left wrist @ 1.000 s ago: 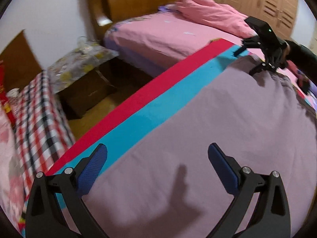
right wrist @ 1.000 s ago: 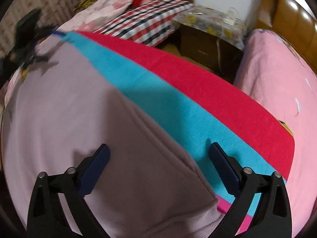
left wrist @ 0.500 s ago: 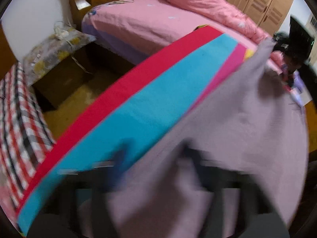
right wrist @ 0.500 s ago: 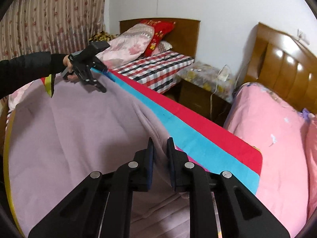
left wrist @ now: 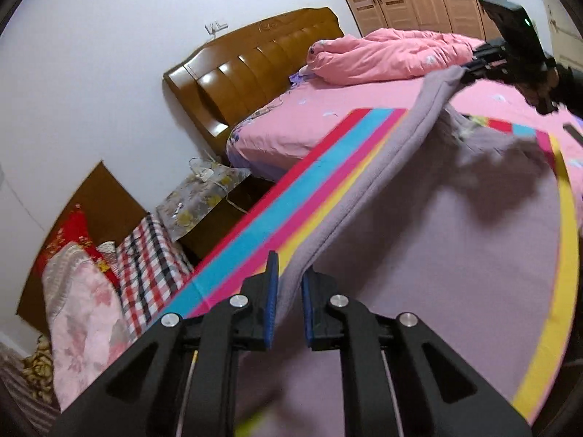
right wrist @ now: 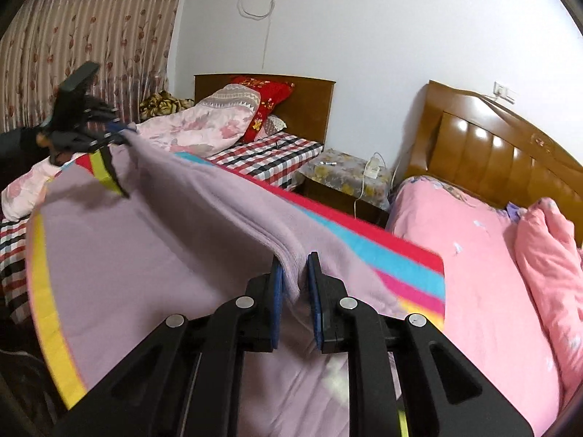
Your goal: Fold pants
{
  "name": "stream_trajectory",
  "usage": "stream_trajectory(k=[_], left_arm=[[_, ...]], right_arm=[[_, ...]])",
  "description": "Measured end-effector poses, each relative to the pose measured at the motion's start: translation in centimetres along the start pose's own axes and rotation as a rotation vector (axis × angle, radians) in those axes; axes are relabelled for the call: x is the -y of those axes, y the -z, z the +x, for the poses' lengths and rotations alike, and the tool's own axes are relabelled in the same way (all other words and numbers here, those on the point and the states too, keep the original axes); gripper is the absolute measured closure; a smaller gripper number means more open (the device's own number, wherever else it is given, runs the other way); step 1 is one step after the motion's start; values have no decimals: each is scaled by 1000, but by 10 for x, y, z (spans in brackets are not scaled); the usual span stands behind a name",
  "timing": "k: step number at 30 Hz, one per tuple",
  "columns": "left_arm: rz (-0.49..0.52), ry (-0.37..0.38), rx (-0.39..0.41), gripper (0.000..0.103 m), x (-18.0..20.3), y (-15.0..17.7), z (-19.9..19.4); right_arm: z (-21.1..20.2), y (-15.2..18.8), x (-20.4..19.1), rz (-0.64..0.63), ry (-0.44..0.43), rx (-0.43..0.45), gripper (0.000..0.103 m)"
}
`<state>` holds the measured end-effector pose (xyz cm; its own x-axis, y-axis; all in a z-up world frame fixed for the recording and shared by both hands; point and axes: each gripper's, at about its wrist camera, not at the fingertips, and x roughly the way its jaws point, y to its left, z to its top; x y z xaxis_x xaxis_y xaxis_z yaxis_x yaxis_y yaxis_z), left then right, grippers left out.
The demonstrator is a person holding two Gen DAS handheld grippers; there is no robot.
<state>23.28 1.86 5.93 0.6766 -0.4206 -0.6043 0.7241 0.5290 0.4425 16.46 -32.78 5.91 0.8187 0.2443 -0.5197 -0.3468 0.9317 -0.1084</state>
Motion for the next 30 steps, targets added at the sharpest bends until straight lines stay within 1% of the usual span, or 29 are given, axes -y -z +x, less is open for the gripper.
stream_trajectory(k=[2,4,5,6,7,8,9,10,11,12,13,14,15,16,17,18,19,20,21,23,25,26,30], left_arm=[[10,-33,-14,91,34,21,-19],[-10,-62,-23,91,64,40,-32],[-30,-58,-45,90,80,52,-34],[-48,-53,-66,88,90,61,-31],[-73,-48,-85,88,98,69,-28],[-121,-21,-118,87,105,79,-21],[-165,6,-142,83,108,87,-15],[-200,20,-157,81,110,93,-12],[-258,25,-173,69,109,100,-9],[-316,13,-172,47,107,105,-10],[-363,5,-158,35,105,109,-15],[-434,7,-119,16,101,113,-26],[-503,16,-69,5,98,116,-40],[-567,24,-25,1,95,121,-53],[-654,43,24,2,93,127,-67],[-725,67,53,2,90,133,-75],[-840,117,76,2,87,145,-81],[-911,158,80,2,87,152,-83],[-989,206,77,2,88,161,-82],[-1107,273,68,2,90,173,-75],[-1145,304,70,2,96,178,-73],[-1151,308,74,2,99,178,-72],[-1159,315,80,2,100,179,-68]], right_arm=[[-14,20,-16,18,13,-13,87],[-24,42,-31,61,7,-27,87],[-25,50,-37,82,4,-35,87],[-22,63,-43,116,7,-65,87],[-18,72,-47,134,4,-91,86],[-12,82,-50,155,-6,-137,84],[-4,93,-56,165,-5,-188,82],[1,101,-58,175,-6,-219,80],[2,105,-60,186,-7,-225,79],[-2,109,-60,219,1,-214,76],[-9,111,-62,251,4,-204,66],[-17,112,-62,292,-4,-184,40],[-30,113,-61,349,-9,-140,26],[-41,115,-64,392,-10,-97,10],[-54,118,-64,440,-4,-50,10],[-64,122,-64,497,-21,-7,10],[-67,124,-65,537,-33,10,14],[-69,127,-64,587,-48,24,21],[-68,131,-65,640,-68,25,24],[-56,132,-65,705,-86,-4,31],[-35,132,-62,764,-41,-90,35],[-30,135,-61,790,-19,-115,35],[-7,135,-44,899,51,-146,35]])
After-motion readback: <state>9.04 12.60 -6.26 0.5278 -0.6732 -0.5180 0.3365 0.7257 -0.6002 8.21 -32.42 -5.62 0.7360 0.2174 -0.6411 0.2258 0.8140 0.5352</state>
